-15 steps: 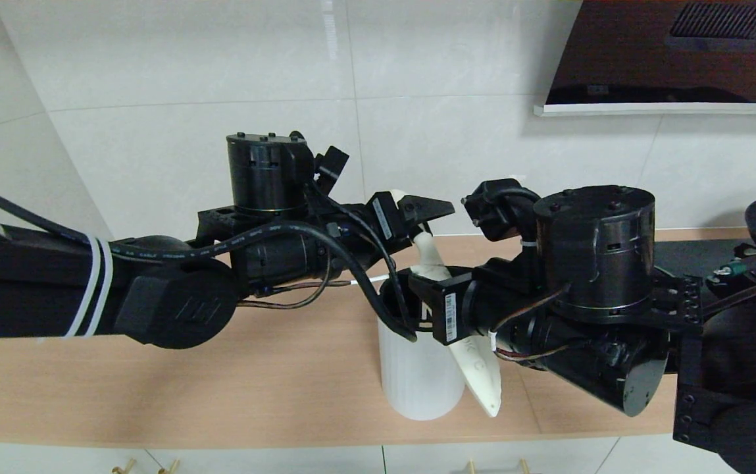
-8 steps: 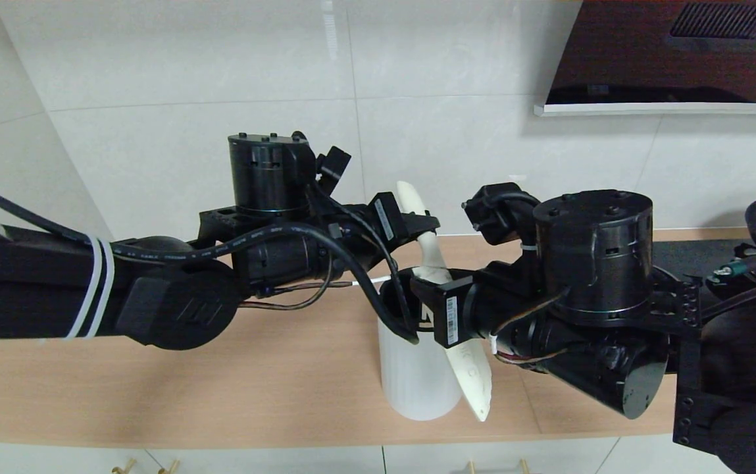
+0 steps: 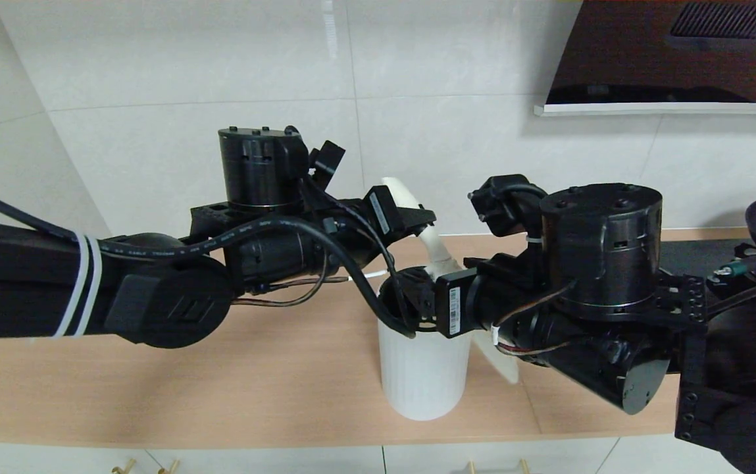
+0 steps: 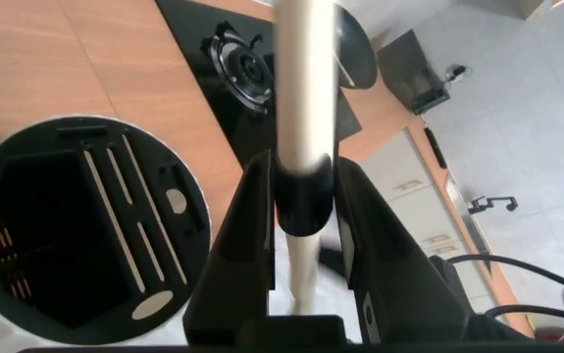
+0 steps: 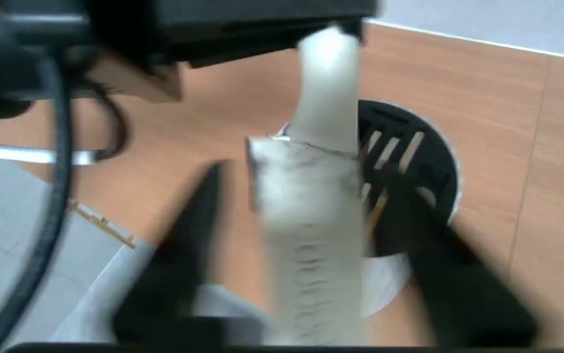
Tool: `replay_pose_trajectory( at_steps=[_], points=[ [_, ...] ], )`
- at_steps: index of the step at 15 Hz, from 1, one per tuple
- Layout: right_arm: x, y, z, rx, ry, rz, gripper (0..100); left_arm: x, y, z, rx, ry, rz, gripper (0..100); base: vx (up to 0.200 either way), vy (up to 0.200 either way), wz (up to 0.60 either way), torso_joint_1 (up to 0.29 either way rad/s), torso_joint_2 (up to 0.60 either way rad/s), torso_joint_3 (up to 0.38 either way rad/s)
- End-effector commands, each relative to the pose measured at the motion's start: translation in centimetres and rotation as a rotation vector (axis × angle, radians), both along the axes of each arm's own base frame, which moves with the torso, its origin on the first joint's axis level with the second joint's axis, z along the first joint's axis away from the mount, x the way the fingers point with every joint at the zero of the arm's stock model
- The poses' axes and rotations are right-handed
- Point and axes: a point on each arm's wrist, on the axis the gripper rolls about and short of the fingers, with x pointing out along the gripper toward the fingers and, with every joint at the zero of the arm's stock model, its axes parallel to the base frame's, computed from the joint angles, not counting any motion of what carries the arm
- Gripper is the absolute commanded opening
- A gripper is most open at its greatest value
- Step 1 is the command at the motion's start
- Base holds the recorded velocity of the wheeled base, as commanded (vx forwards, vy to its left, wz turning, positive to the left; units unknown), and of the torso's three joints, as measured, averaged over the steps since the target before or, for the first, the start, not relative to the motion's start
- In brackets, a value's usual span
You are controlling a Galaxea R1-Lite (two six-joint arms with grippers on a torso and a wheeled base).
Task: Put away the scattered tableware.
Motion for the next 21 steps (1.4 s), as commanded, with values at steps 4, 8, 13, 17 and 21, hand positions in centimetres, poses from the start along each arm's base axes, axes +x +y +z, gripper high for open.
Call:
replay_pose_trajectory(
  at_steps=[4, 8, 13, 17, 21],
  points=[
    [-1.3, -1.9, 2.6, 0.062, -0.055, -0.015, 100, -1.2, 1.6, 2.8, -0.045, -0.059, 0.037, 0, 0.0, 0.0, 0.0, 0.0, 0.0, 0.0],
    [-1.0, -6.1, 5.2, 0.062, -0.126, -0.106, 100, -1.8, 5.6, 6.1, -0.05, -0.195, 0.139, 0, 0.0, 0.0, 0.0, 0.0, 0.0, 0.0],
    [-0.6, -6.7, 4.9, 0.042, -0.124, -0.132, 100, -3.9, 7.2, 8.4, 0.123, -0.485, 0.152, 0, 0.0, 0.0, 0.0, 0.0, 0.0, 0.0],
    [-0.4, -6.9, 4.8, 0.024, -0.132, -0.142, 100, -5.7, 7.9, 7.7, 0.247, -0.589, 0.131, 0, 0.0, 0.0, 0.0, 0.0, 0.0, 0.0],
    [-0.1, -6.7, 4.5, 0.015, -0.124, -0.143, 100, -5.3, 7.6, 6.2, 0.407, -0.615, 0.098, 0, 0.0, 0.0, 0.0, 0.0, 0.0, 0.0]
  ],
)
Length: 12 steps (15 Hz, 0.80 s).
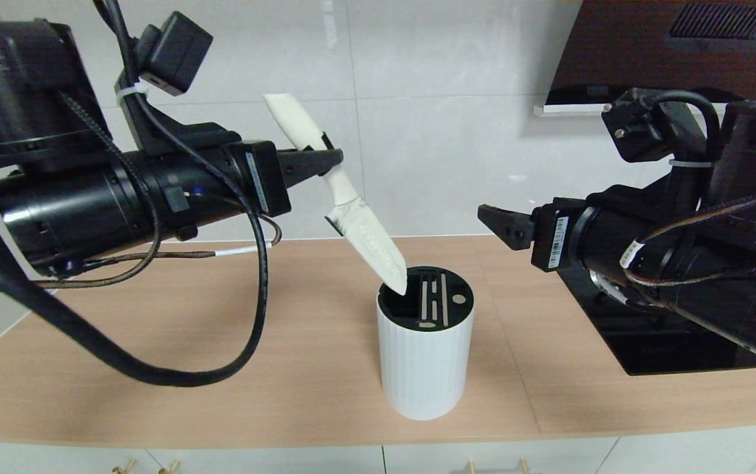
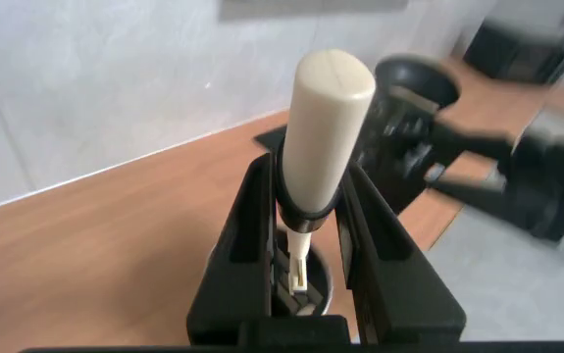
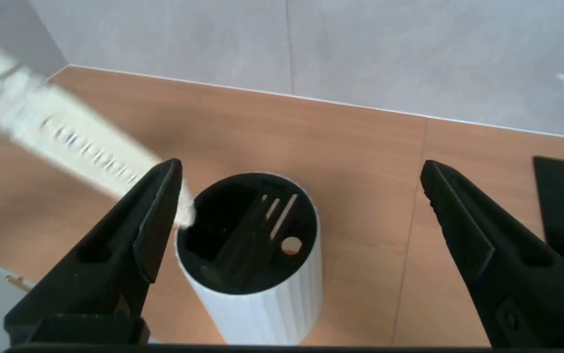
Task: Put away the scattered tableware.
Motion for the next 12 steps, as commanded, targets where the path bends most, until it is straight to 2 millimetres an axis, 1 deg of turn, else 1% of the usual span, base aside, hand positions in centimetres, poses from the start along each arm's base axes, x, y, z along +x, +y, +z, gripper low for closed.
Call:
replay_pose_trajectory(
  at_steps=[1, 3, 6, 9, 12],
  points=[
    [0.3, 0.3, -0.4, -0.01, 0.01, 0.001, 100, 0.3, -0.6, -1.1, 0.065, -0.008, 0.021, 0, 0.0, 0.0, 0.0, 0.0, 0.0, 0.0],
    [0.4, 0.4, -0.6, -0.013, 0.013, 0.001, 100, 0.3, -1.3, -1.4, 0.087, -0.01, 0.06, 0, 0.0, 0.0, 0.0, 0.0, 0.0, 0.0],
    [0.4, 0.4, -0.7, -0.017, 0.018, 0.001, 100, 0.4, -1.7, -1.5, 0.074, -0.023, 0.05, 0, 0.0, 0.0, 0.0, 0.0, 0.0, 0.0],
    [0.4, 0.5, -0.8, -0.019, 0.02, 0.001, 100, 1.4, -2.9, -2.8, 0.078, -0.022, 0.037, 0, 0.0, 0.0, 0.0, 0.0, 0.0, 0.0],
    [0.6, 0.6, -1.0, -0.024, 0.024, 0.001, 100, 2.1, -3.6, -3.6, 0.081, -0.019, 0.037, 0, 0.0, 0.0, 0.0, 0.0, 0.0, 0.0]
  ],
)
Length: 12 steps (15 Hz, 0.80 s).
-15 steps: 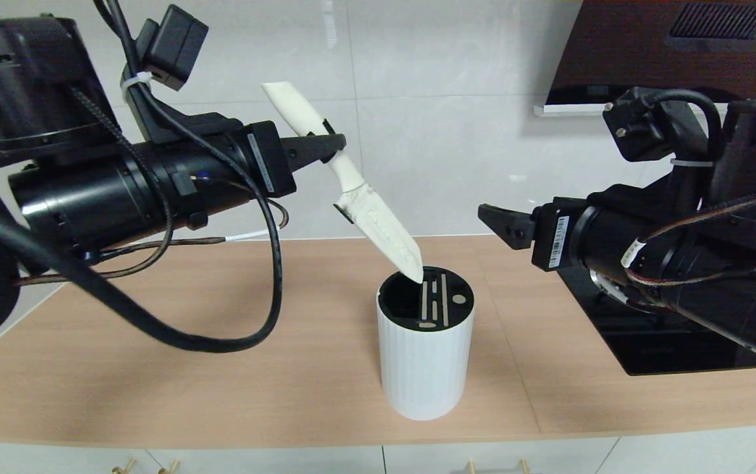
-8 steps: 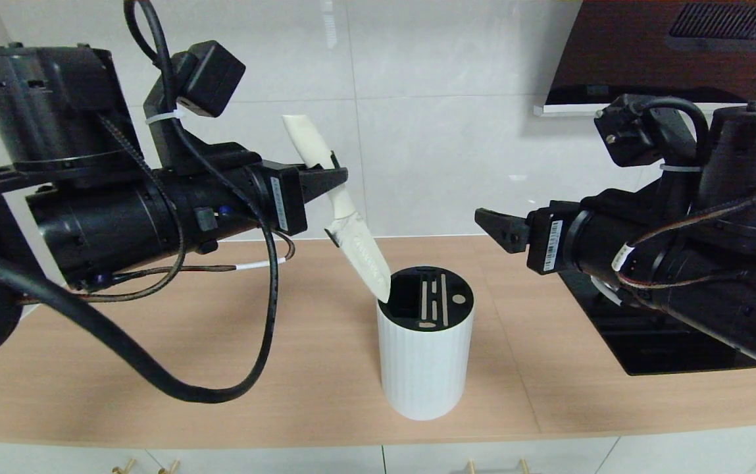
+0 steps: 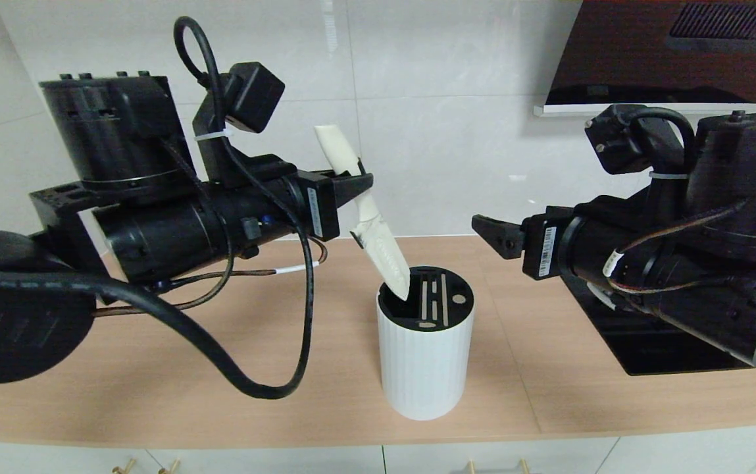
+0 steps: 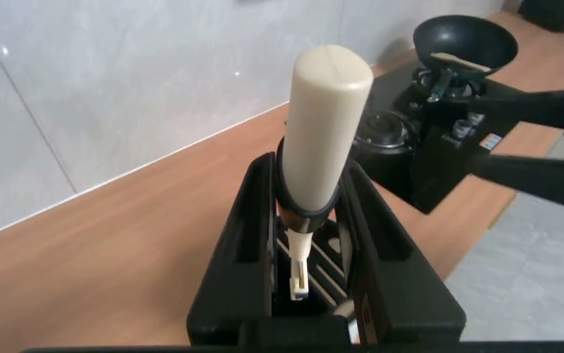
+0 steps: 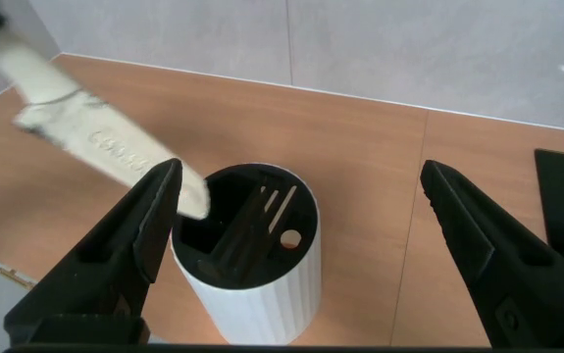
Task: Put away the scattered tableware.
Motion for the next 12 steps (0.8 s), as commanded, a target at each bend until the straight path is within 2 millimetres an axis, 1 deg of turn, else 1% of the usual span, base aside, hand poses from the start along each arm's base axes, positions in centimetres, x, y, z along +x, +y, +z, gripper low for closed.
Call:
replay_pose_trajectory(
  at_steps=[1, 12],
  points=[
    [0.2, 0.2, -0.3, -0.008, 0.008, 0.0, 100, 0.9, -0.7, -1.3, 0.019, 0.033, 0.0, 0, 0.0, 0.0, 0.0, 0.0, 0.0, 0.0],
    [0.2, 0.2, -0.4, -0.009, 0.009, 0.002, 100, 1.5, -1.8, -2.8, 0.045, 0.07, -0.014, 0, 0.0, 0.0, 0.0, 0.0, 0.0, 0.0]
  ],
)
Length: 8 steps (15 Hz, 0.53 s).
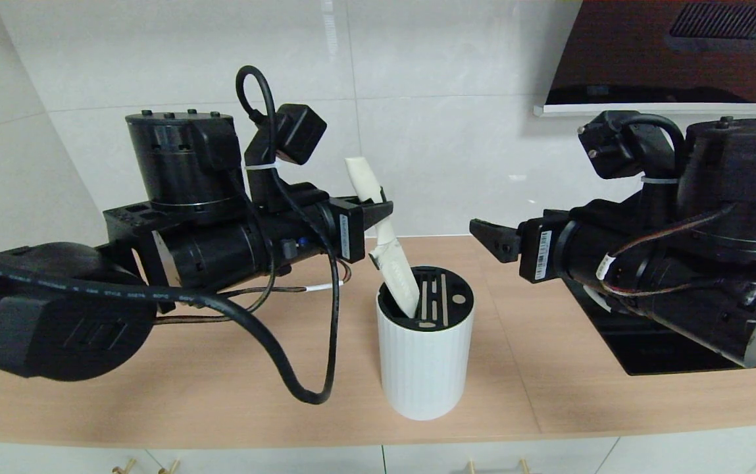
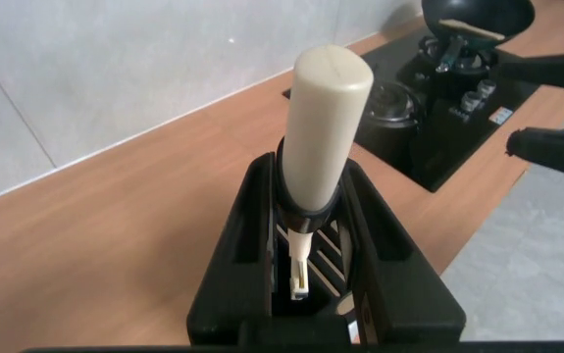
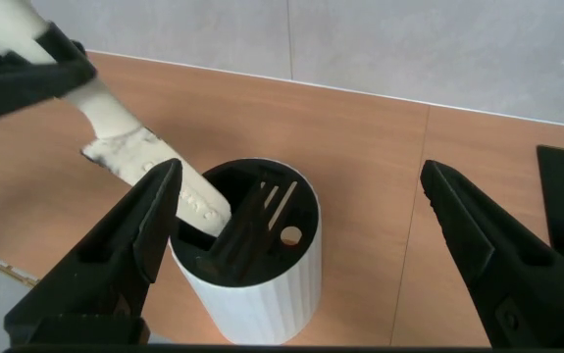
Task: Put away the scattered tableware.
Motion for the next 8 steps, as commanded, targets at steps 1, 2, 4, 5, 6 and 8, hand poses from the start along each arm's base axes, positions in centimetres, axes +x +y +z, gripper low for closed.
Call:
replay_pose_trajectory(
  at_steps=[1, 2, 4, 5, 6, 8],
  points=[
    [0.0, 0.0, 0.0, 0.0, 0.0, 0.001, 100, 0.2, -0.4, -0.5, 0.008, 0.013, -0.006, 0, 0.0, 0.0, 0.0, 0.0, 0.0, 0.0],
    [0.0, 0.0, -0.1, -0.001, 0.001, 0.001, 100, 0.3, -0.5, -0.8, 0.013, 0.019, -0.003, 0, 0.0, 0.0, 0.0, 0.0, 0.0, 0.0],
    [0.0, 0.0, -0.1, -0.001, 0.001, 0.001, 100, 0.3, -0.6, -0.9, 0.015, 0.022, -0.004, 0, 0.0, 0.0, 0.0, 0.0, 0.0, 0.0],
    [0.0, 0.0, -0.1, -0.001, 0.001, 0.0, 100, 0.4, -0.7, -1.1, 0.018, 0.027, -0.004, 0, 0.0, 0.0, 0.0, 0.0, 0.0, 0.0],
    [0.0, 0.1, -0.1, -0.002, 0.002, 0.001, 100, 0.5, -0.8, -1.2, 0.02, 0.031, -0.006, 0, 0.0, 0.0, 0.0, 0.0, 0.0, 0.0],
    [0.1, 0.1, -0.2, -0.005, 0.004, 0.0, 100, 0.6, -1.4, -1.9, 0.031, 0.046, -0.018, 0, 0.0, 0.0, 0.0, 0.0, 0.0, 0.0]
  ],
)
